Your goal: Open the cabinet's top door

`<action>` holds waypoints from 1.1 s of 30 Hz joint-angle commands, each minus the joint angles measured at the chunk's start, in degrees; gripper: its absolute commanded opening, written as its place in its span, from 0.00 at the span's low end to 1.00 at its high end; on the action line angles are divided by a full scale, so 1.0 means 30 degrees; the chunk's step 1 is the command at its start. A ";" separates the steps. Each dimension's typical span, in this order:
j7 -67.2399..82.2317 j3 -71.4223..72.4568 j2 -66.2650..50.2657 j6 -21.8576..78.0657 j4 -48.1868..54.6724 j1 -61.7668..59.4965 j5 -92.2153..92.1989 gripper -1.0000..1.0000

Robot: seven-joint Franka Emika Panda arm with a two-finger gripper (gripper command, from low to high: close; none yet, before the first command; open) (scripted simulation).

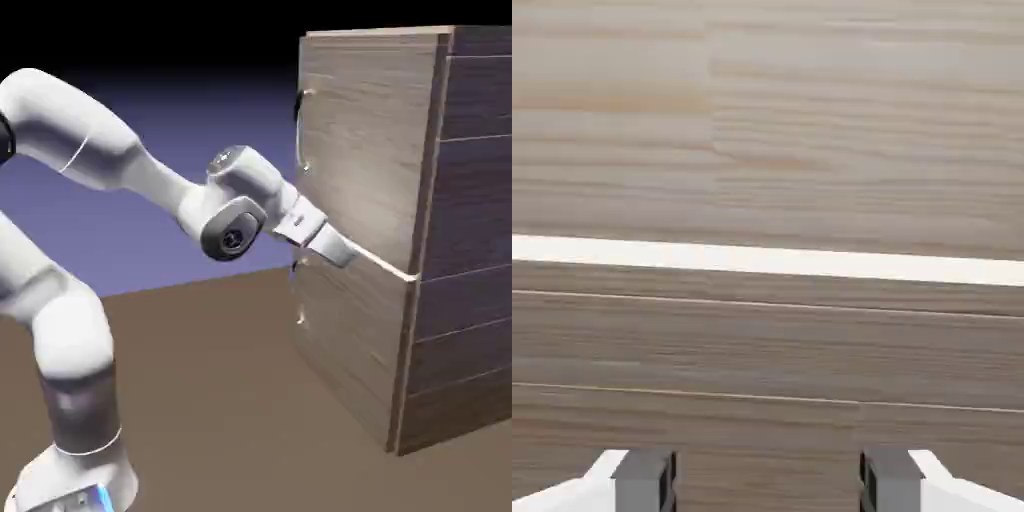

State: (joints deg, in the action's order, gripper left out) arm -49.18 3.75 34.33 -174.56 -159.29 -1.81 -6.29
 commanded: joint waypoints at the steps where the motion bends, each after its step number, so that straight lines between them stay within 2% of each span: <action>1: -0.0832 0.0463 0.0206 -0.0068 0.0212 -0.0309 -0.0778 0.50; 33: -2.7416 1.5275 0.6806 -0.2243 0.6980 -1.0172 -2.5638 0.50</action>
State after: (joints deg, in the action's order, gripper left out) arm -131.42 49.57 54.75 -181.29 -138.35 -32.32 -83.20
